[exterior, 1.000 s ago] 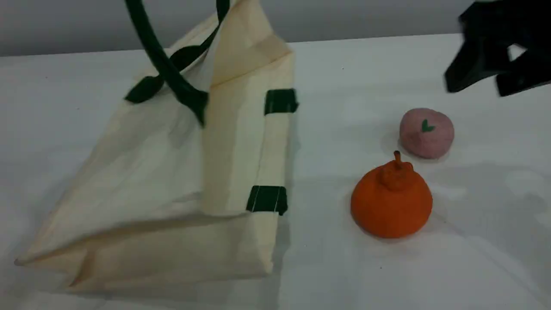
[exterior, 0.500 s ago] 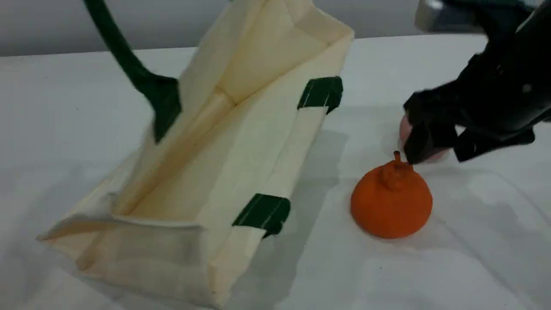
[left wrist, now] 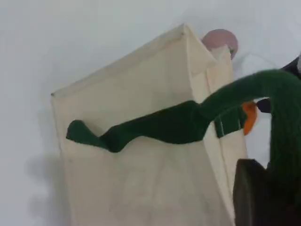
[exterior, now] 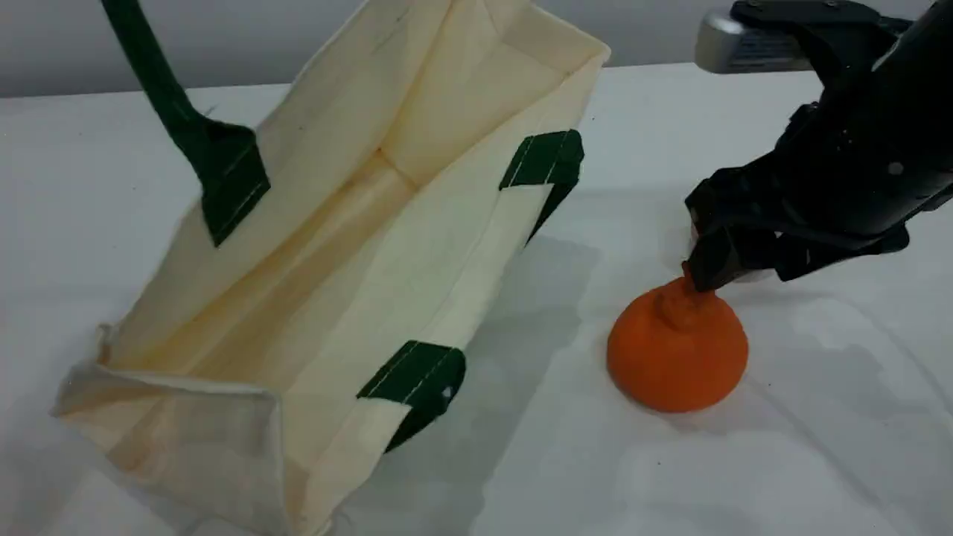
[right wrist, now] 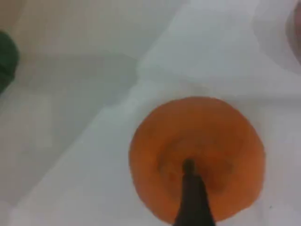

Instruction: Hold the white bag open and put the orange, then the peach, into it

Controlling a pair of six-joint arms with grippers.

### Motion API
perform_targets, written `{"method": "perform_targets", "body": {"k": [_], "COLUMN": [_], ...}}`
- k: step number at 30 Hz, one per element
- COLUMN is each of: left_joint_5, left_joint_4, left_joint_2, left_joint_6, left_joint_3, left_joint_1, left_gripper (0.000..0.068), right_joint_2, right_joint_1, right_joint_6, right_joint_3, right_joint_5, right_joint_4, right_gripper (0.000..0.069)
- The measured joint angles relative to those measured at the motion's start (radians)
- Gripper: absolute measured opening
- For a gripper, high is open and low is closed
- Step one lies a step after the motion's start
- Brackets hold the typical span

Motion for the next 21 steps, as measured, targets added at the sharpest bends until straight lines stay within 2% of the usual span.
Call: {"method": "perform_targets", "body": {"k": [7, 12, 15, 21], "left_joint_5": [-0.001, -0.001, -0.002, -0.002], "left_joint_4": [-0.021, -0.074, -0.073, -0.067], "left_joint_2": [0.0, 0.0, 0.0, 0.002], "left_joint_6": [0.0, 0.022, 0.022, 0.022], "left_joint_3": [0.0, 0.0, 0.0, 0.0], "left_joint_1": [0.0, 0.0, 0.0, 0.0], "left_gripper": [0.0059, 0.0059, 0.0059, 0.0059], "right_joint_2": [0.004, 0.062, 0.108, 0.137], "right_joint_1": [0.0, 0.0, 0.0, 0.024], "right_joint_6": [-0.015, -0.042, -0.048, -0.066], "right_joint_3": [0.0, -0.002, -0.022, -0.081], "right_joint_5": [-0.019, -0.051, -0.052, 0.015], "right_joint_4": [0.019, 0.049, 0.049, 0.049], "right_gripper": [0.0463, 0.0463, 0.0463, 0.0463]}}
